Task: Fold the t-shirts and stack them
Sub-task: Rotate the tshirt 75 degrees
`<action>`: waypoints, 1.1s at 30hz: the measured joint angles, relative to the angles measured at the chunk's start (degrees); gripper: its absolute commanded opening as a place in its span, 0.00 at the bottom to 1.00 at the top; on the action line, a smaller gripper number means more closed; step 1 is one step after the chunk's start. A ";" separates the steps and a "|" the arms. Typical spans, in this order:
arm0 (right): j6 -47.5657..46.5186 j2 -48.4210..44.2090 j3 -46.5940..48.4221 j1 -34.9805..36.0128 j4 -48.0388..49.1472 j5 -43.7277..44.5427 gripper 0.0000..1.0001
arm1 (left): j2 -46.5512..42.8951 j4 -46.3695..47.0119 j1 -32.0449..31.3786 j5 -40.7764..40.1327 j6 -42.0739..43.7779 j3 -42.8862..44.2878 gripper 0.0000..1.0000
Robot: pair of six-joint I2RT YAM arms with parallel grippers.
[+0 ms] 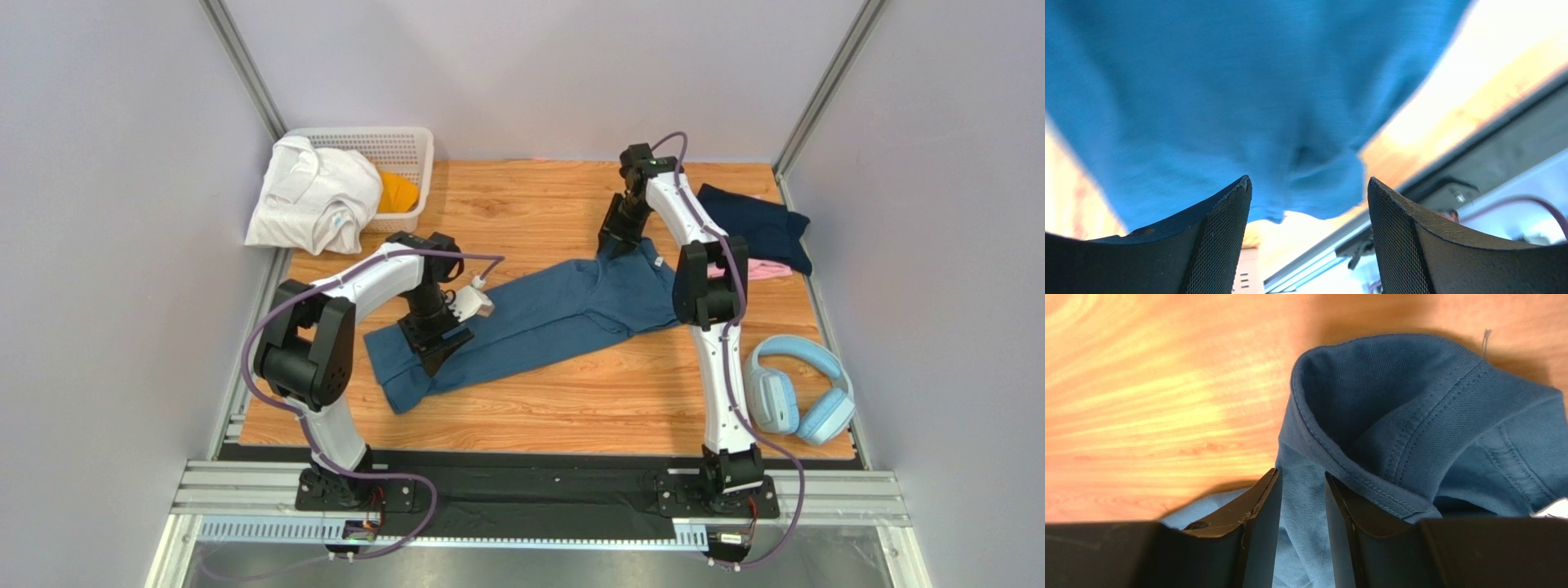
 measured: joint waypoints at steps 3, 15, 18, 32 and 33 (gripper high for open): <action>-0.04 -1.16 -2.58 -0.61 1.38 -3.32 0.39 | 0.04 -2.45 -2.25 2.60 1.73 0.00 0.75; -0.57 2.93 4.61 -1.66 9.03 -21.44 0.45 | 4.09 -10.45 -4.26 15.80 5.33 8.35 0.76; -1.51 -3.48 -0.48 -1.70 9.40 -18.18 0.46 | 3.26 -9.16 -1.68 16.87 4.13 12.72 0.75; -2.86 -35.52 -33.55 -0.68 7.19 1.75 0.39 | 9.99 4.37 3.91 -1.03 0.33 6.25 0.74; -2.89 -34.07 -35.43 -0.48 6.71 2.95 0.39 | 9.99 4.20 3.85 -1.33 0.33 6.25 0.74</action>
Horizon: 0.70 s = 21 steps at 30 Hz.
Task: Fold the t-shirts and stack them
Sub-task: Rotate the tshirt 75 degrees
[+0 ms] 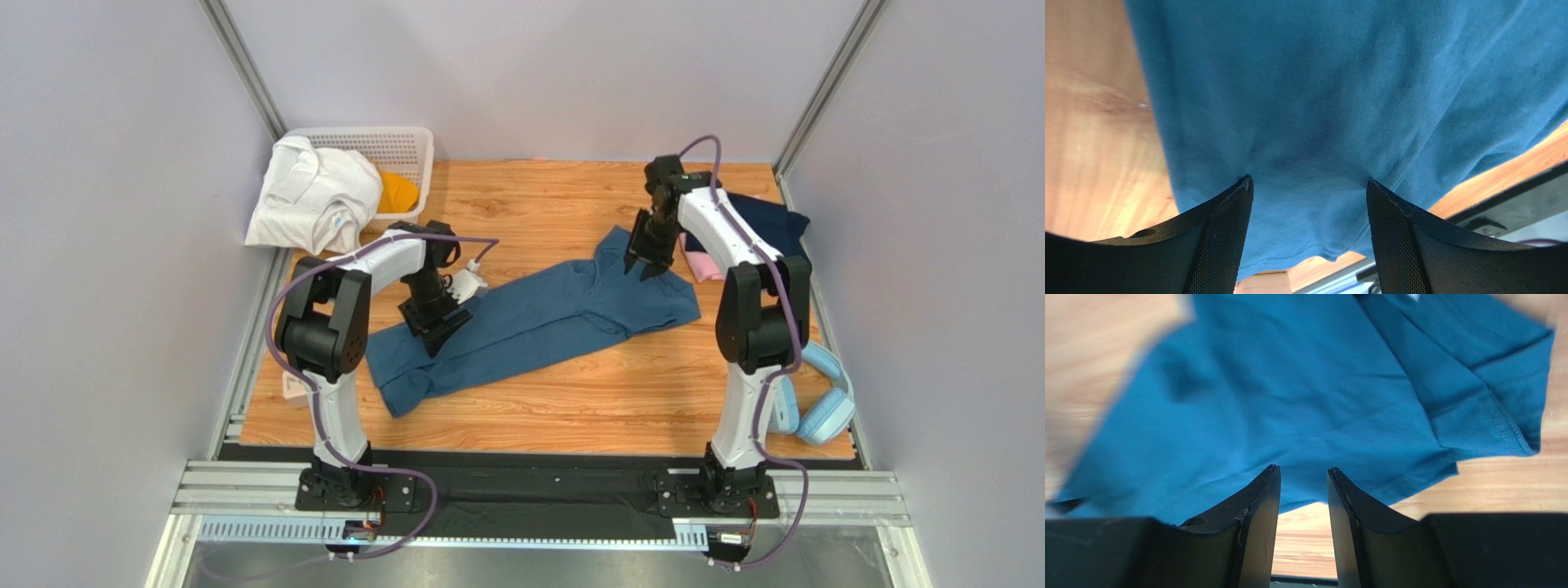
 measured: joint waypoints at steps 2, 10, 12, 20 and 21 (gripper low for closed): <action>-0.15 2.51 -2.78 0.17 -1.18 2.25 0.38 | -0.13 0.74 -0.04 -0.37 0.02 0.02 0.74; -0.57 8.50 -2.80 0.20 -6.67 9.31 0.28 | -0.17 1.33 -0.04 -1.05 0.28 -0.04 0.74; -0.57 10.12 -1.92 0.20 -7.37 10.14 0.28 | -0.42 1.62 -0.04 -1.03 0.42 -0.35 0.74; -0.57 18.60 8.04 0.37 -11.56 10.51 0.31 | -3.26 1.22 -0.02 -0.46 1.49 -2.32 0.73; -0.57 19.98 10.23 0.46 -12.31 10.43 0.31 | -3.58 0.92 -0.02 -0.28 1.57 -2.32 0.73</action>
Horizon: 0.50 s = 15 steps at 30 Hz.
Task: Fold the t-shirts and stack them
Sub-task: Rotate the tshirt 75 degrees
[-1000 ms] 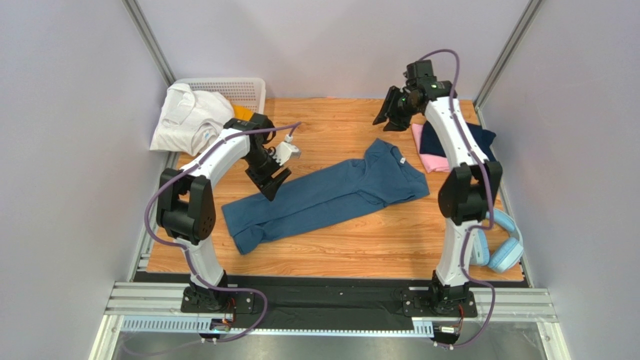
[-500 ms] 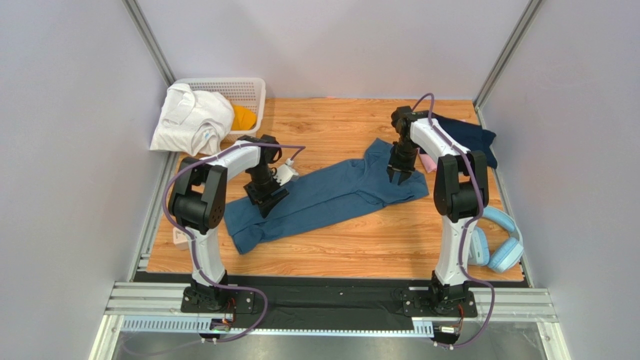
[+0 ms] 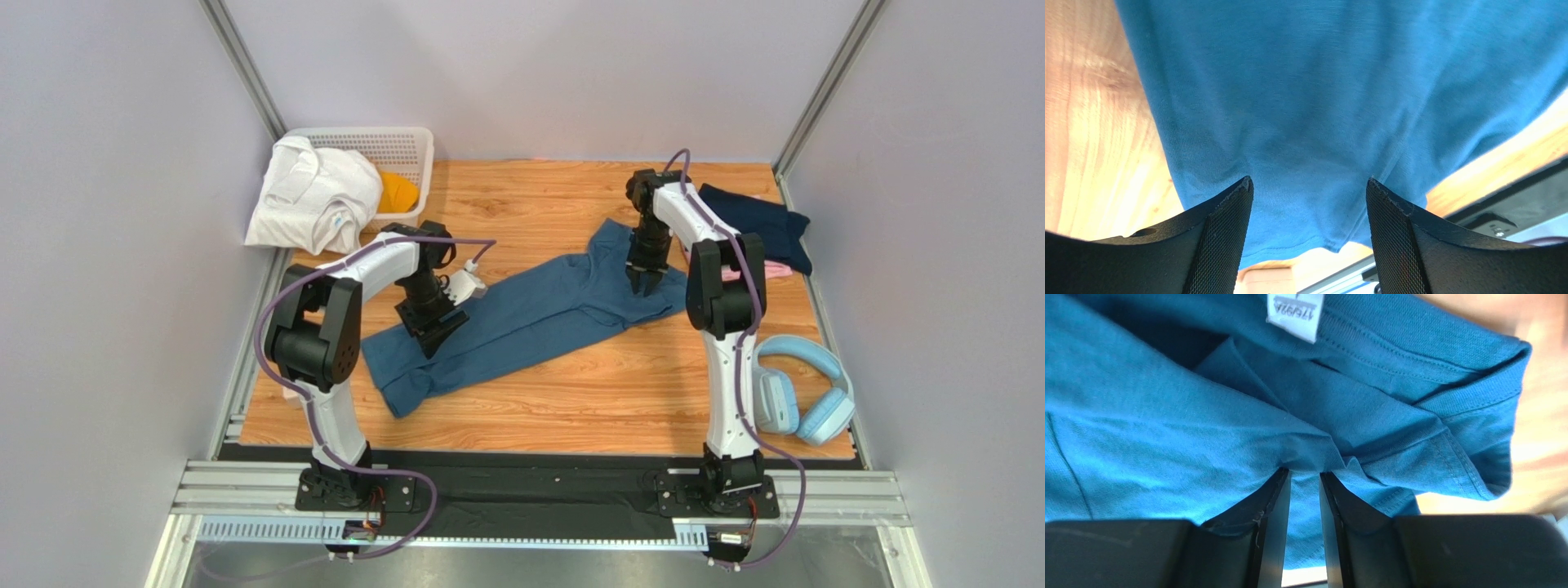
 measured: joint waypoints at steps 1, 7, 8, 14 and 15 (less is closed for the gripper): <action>-0.02 1.92 3.30 0.15 -0.96 -0.04 0.31 | -0.33 -0.39 0.00 0.42 0.07 0.00 0.73; -0.98 10.49 18.82 1.07 -5.40 -1.86 0.34 | -1.36 -2.47 -0.02 3.21 0.31 -0.02 0.73; -1.18 11.54 20.90 1.09 -5.62 -2.97 0.34 | -1.36 -2.75 -0.02 3.74 0.31 -0.02 0.73; -1.49 13.55 24.33 0.94 -3.87 -10.29 0.36 | -0.57 -3.43 -0.85 5.88 0.17 -0.02 0.72; -1.44 13.99 25.00 0.90 -3.48 -11.52 0.37 | -0.15 -3.43 -1.14 6.01 0.15 -0.02 0.72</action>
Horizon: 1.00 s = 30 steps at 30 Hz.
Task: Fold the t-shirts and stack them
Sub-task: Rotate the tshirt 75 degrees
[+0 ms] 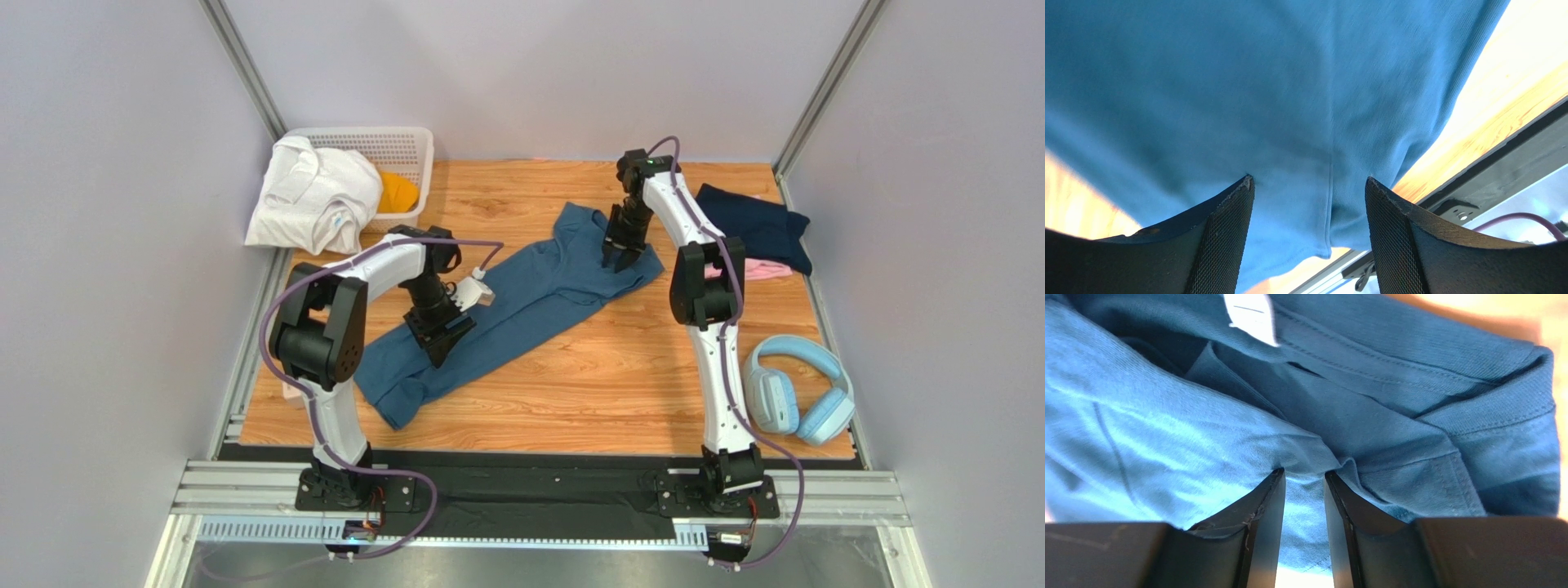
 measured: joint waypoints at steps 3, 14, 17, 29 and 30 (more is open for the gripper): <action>0.59 1.46 2.16 -0.37 2.10 -5.09 0.36 | 1.95 -0.02 -1.09 0.55 -0.02 0.00 0.72; 6.88 5.18 4.20 -1.84 14.78 -21.24 0.38 | 4.85 -3.08 -3.63 -0.13 -0.22 2.29 0.72; 8.90 6.08 4.35 -2.54 18.34 -24.70 0.39 | 6.49 -4.94 -5.31 1.66 -0.48 4.35 0.72; 13.62 9.05 6.78 -6.14 25.97 -29.29 0.41 | 16.61 -11.04 -17.49 16.28 -2.78 17.94 0.70; 13.86 9.22 6.88 -6.43 26.38 -29.42 0.41 | 18.03 -11.50 -18.16 18.27 -2.84 19.61 0.70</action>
